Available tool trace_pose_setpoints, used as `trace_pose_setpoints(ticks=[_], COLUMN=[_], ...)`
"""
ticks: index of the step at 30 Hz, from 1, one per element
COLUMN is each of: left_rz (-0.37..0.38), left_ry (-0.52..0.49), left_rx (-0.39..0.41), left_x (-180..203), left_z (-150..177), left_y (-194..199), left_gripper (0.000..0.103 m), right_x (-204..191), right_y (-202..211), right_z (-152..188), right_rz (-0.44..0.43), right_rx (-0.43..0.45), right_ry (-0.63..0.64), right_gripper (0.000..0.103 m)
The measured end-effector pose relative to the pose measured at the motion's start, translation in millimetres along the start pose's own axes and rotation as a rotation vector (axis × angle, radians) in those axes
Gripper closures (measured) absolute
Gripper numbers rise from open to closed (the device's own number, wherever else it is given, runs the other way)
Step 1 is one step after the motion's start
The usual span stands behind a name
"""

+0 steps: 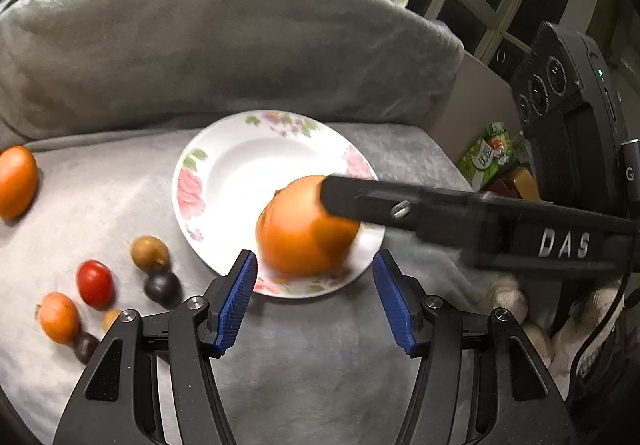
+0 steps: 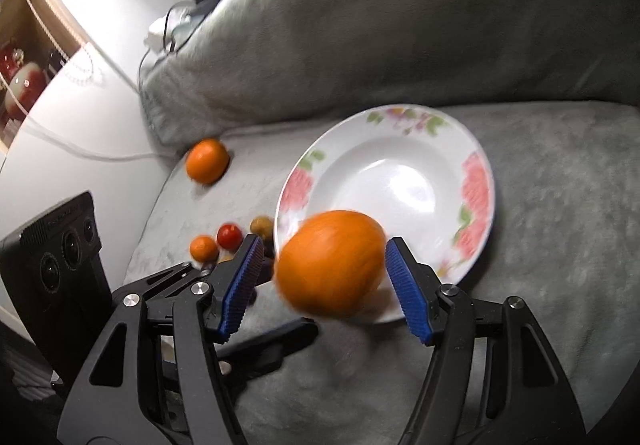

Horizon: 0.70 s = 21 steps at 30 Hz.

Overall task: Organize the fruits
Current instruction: 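Carry the large orange onto the floral plate and open both tools, then withdraw both tools from the plate toward the second large orange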

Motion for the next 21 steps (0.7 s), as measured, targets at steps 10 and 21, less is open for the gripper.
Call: trace_pose_setpoints(ticks=[10,21], left_rz=[-0.040,-0.077], left_ry=[0.002,0.017], left_rx=[0.053,0.117], left_x=[-12,-24], left_z=[-2,-4], left_y=[25,52], left_gripper=[0.043,0.043], right_x=[3,-14], right_y=[29,36], right_z=[-18,-18], right_rz=[0.064,0.138], right_rx=[0.113,0.166], right_ry=[0.004,0.089], right_gripper=[0.025,0.021])
Point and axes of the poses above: each gripper's, at about its wrist camera, not at the fingertips, and y roughly against the way its jaws point, x to its right, z to its underside, the point moved 7 cm from there along -y, roughly the way its jaws point, and after that the axes turned 9 degrees about z, right-handed, at the moved point
